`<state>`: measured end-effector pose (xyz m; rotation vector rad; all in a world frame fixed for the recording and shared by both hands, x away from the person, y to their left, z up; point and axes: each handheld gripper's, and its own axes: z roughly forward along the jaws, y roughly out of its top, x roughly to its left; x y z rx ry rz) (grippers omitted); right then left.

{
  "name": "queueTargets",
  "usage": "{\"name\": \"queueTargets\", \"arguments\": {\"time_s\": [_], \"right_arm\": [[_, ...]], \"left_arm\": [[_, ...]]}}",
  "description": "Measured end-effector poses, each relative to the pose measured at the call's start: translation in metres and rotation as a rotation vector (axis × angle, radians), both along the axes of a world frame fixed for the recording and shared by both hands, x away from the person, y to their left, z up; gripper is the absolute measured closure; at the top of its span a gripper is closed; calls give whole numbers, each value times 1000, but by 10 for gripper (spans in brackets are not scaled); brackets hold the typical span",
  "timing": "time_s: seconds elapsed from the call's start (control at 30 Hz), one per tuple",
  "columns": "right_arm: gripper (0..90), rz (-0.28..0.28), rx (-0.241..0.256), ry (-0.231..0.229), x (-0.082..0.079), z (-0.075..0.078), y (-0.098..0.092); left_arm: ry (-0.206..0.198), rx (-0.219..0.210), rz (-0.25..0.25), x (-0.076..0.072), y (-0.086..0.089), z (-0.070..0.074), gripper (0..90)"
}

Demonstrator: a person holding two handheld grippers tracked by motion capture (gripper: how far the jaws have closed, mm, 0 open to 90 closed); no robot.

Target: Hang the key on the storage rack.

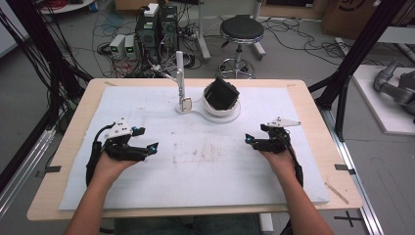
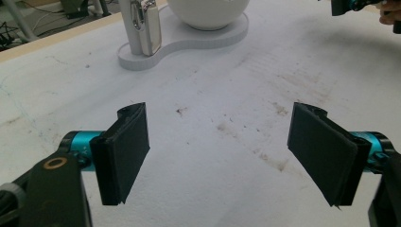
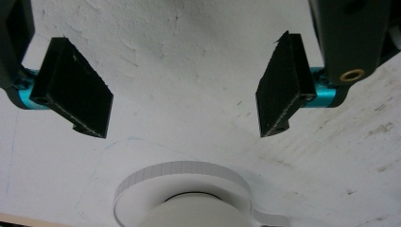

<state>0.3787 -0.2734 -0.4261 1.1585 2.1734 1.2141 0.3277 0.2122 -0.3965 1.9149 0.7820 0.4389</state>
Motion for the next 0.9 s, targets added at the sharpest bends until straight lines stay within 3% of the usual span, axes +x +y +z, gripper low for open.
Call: {"name": "queueTargets", "arguments": {"time_s": [0.9], "right_arm": [[199, 2, -6, 9, -1, 0, 1]], "left_arm": [[22, -7, 10, 4, 4, -8, 214]]}}
